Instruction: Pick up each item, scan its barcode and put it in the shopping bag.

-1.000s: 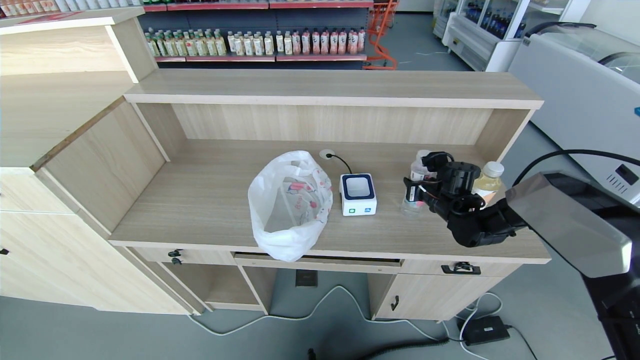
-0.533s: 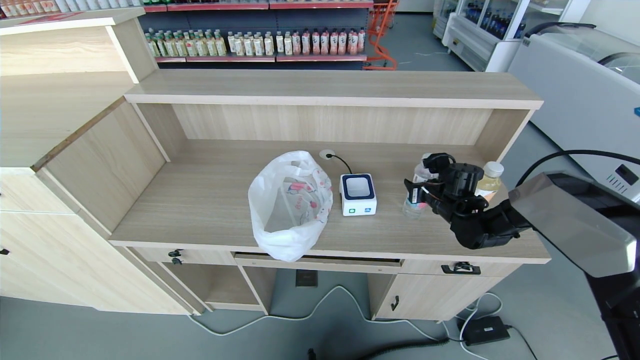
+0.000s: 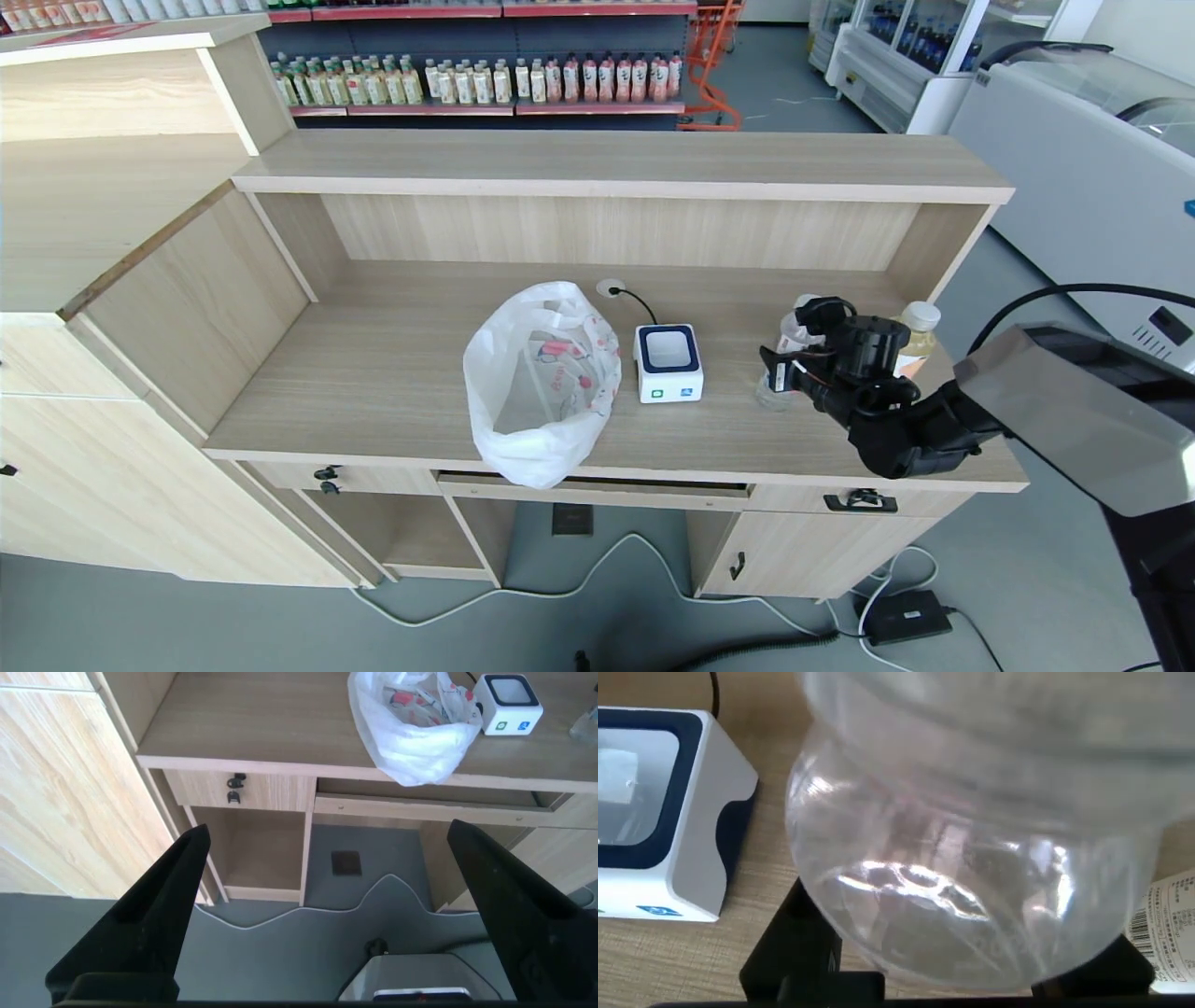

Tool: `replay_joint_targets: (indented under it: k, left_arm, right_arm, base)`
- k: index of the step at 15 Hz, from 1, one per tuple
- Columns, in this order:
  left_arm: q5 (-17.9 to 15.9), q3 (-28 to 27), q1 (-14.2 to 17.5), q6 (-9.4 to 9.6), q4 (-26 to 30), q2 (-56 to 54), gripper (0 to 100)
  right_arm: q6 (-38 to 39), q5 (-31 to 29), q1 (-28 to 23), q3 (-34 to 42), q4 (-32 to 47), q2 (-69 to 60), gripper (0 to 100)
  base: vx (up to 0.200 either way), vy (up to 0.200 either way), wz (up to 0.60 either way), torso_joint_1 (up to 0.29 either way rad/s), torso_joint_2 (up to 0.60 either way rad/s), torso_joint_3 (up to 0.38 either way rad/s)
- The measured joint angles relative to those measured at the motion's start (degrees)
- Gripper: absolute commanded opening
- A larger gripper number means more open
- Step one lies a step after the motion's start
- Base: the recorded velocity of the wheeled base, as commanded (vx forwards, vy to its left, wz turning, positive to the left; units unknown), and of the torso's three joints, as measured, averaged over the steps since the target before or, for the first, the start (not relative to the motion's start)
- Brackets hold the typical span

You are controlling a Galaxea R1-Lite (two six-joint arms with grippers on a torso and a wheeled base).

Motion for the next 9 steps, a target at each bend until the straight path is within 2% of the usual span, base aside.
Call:
replay_joint_targets:
  k: [3, 6, 9]
  left_arm:
    - [0.00, 0.00, 0.00, -0.02, 0.00, 0.00, 100]
    - [0.00, 0.00, 0.00, -0.02, 0.00, 0.00, 100]
    - [0.01, 0.00, 0.02, -0.02, 0.00, 0.00, 100]
  right_arm:
    - [3.16, 0.04, 0.22, 1.34, -0.01, -3.34, 0]
    - [5.69, 1.02, 0.28, 5.92, 0.93, -9.37, 0]
    - [12.36, 6.38, 0.35, 9.61, 8.75, -19.15, 0]
  base:
    - [0.000, 0.000, 0.00, 0.000, 0.00, 0.000]
    - [0.000, 0.000, 0.00, 0.000, 0.00, 0.000]
    - [0.000, 0.000, 0.00, 0.000, 0.00, 0.000]
